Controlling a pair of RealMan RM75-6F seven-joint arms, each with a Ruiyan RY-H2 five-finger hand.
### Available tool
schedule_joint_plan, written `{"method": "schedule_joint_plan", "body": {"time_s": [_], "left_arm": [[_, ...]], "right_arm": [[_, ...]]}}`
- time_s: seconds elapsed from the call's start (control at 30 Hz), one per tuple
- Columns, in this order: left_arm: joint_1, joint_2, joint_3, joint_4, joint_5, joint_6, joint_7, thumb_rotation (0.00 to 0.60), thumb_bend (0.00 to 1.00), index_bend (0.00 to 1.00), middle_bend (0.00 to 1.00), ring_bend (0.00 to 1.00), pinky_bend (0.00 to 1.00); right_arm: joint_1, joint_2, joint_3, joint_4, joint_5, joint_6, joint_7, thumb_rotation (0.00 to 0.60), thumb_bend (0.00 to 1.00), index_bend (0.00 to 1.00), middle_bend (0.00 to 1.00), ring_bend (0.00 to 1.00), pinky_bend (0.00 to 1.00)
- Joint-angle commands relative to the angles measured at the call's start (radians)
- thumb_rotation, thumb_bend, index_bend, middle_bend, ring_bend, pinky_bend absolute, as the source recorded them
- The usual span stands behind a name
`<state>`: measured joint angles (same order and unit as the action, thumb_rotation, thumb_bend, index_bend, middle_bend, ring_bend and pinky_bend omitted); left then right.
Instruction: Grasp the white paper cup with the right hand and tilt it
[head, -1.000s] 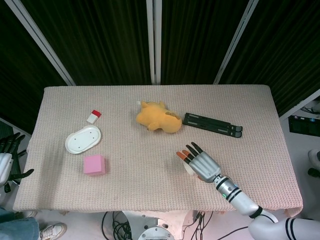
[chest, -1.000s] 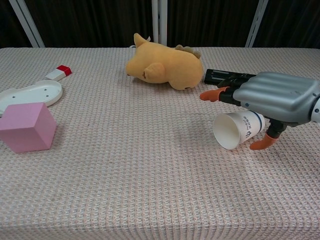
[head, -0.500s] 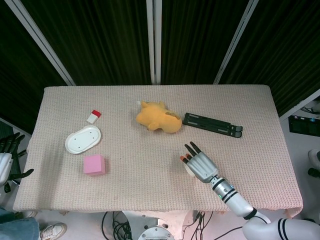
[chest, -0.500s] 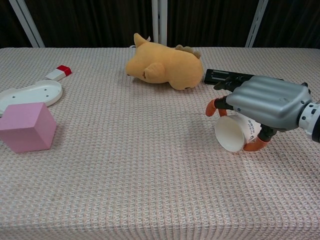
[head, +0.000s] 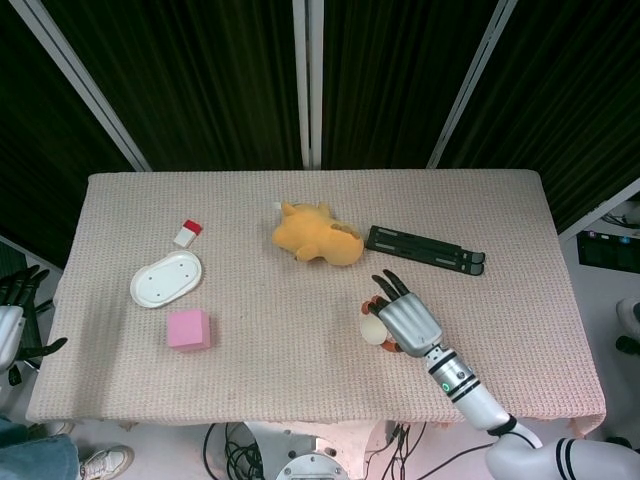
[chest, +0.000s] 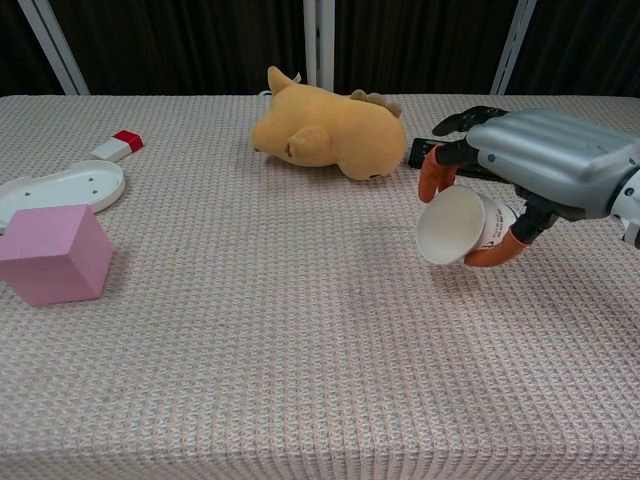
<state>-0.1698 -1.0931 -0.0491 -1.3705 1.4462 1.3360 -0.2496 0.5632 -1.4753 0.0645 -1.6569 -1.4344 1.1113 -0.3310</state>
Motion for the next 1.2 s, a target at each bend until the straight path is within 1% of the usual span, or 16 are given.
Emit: {"method": "schedule_joint_plan", "body": {"time_s": [0.03,0.1,0.13,0.2,0.33,0.47,0.63,0.8,0.87,0.9,0.93,0.97,1.03,1.07,1.13,1.2], "left_arm": [[-0.001,-0.002,0.001,0.001,-0.002,-0.004,0.006,0.600,0.12,0.05,0.00,0.00,0.00],[-0.002,-0.003,0.000,0.001,-0.002,-0.005,0.012,0.600,0.12,0.05,0.00,0.00,0.00],[-0.002,-0.004,0.000,0.000,-0.002,-0.003,0.015,0.600,0.12,0.05,0.00,0.00,0.00],[-0.002,-0.006,-0.002,0.001,-0.002,0.000,0.017,0.600,0.12,0.05,0.00,0.00,0.00],[-0.003,-0.013,-0.003,0.012,0.000,0.004,0.014,0.600,0.12,0.05,0.00,0.00,0.00],[-0.003,-0.017,-0.003,0.020,0.000,0.003,0.012,0.600,0.12,0.05,0.00,0.00,0.00],[-0.002,-0.019,-0.004,0.025,0.003,0.010,0.007,0.600,0.12,0.05,0.00,0.00,0.00],[-0.001,-0.021,-0.004,0.029,0.007,0.015,0.004,0.600,0.12,0.05,0.00,0.00,0.00],[-0.001,-0.021,-0.004,0.029,0.007,0.015,0.005,0.600,0.12,0.05,0.00,0.00,0.00],[-0.001,-0.021,-0.004,0.029,0.006,0.014,0.006,0.600,0.12,0.05,0.00,0.00,0.00],[-0.002,-0.022,-0.004,0.029,0.005,0.013,0.007,0.600,0.12,0.05,0.00,0.00,0.00],[-0.002,-0.022,-0.004,0.029,0.005,0.013,0.008,0.600,0.12,0.05,0.00,0.00,0.00],[-0.002,-0.023,-0.004,0.029,0.003,0.010,0.010,0.600,0.12,0.05,0.00,0.00,0.00],[-0.003,-0.022,-0.003,0.027,0.002,0.008,0.011,0.600,0.12,0.05,0.00,0.00,0.00],[-0.003,-0.021,-0.003,0.024,0.000,0.004,0.013,0.600,0.12,0.05,0.00,0.00,0.00],[-0.003,-0.021,-0.003,0.023,0.000,0.005,0.015,0.600,0.12,0.05,0.00,0.00,0.00]], "right_arm": [[-0.041,-0.050,0.021,0.166,-0.096,0.088,0.836,0.600,0.02,0.42,0.46,0.07,0.00],[-0.043,-0.063,0.014,0.218,-0.082,0.060,1.052,0.600,0.01,0.42,0.46,0.07,0.00],[-0.043,-0.069,0.011,0.242,-0.080,0.051,1.118,0.600,0.00,0.42,0.45,0.07,0.00],[-0.043,-0.091,0.003,0.311,-0.092,0.049,1.208,0.600,0.00,0.42,0.45,0.07,0.00],[-0.047,-0.144,-0.015,0.425,-0.121,0.066,1.282,0.600,0.00,0.42,0.44,0.07,0.00],[-0.052,-0.187,-0.031,0.502,-0.138,0.078,1.318,0.600,0.00,0.39,0.41,0.05,0.00],[-0.057,-0.223,-0.051,0.574,-0.160,0.094,1.326,0.600,0.00,0.39,0.40,0.04,0.00],[-0.059,-0.233,-0.065,0.607,-0.177,0.106,1.319,0.600,0.00,0.37,0.38,0.03,0.00],[-0.061,-0.235,-0.069,0.618,-0.182,0.112,1.307,0.600,0.00,0.33,0.36,0.02,0.00],[-0.061,-0.233,-0.074,0.620,-0.185,0.112,1.305,0.600,0.00,0.28,0.34,0.01,0.00],[-0.061,-0.229,-0.079,0.621,-0.190,0.113,1.304,0.600,0.00,0.21,0.31,0.00,0.00],[-0.061,-0.226,-0.084,0.622,-0.195,0.114,1.300,0.600,0.00,0.11,0.25,0.00,0.00],[-0.062,-0.214,-0.094,0.623,-0.207,0.122,1.291,0.600,0.00,0.02,0.16,0.00,0.00],[-0.064,-0.208,-0.097,0.622,-0.213,0.131,1.281,0.600,0.00,0.00,0.09,0.00,0.00],[-0.074,-0.190,-0.102,0.612,-0.226,0.162,1.260,0.600,0.00,0.00,0.02,0.00,0.00],[-0.085,-0.165,-0.106,0.591,-0.241,0.202,1.240,0.600,0.00,0.00,0.00,0.00,0.00]]}}
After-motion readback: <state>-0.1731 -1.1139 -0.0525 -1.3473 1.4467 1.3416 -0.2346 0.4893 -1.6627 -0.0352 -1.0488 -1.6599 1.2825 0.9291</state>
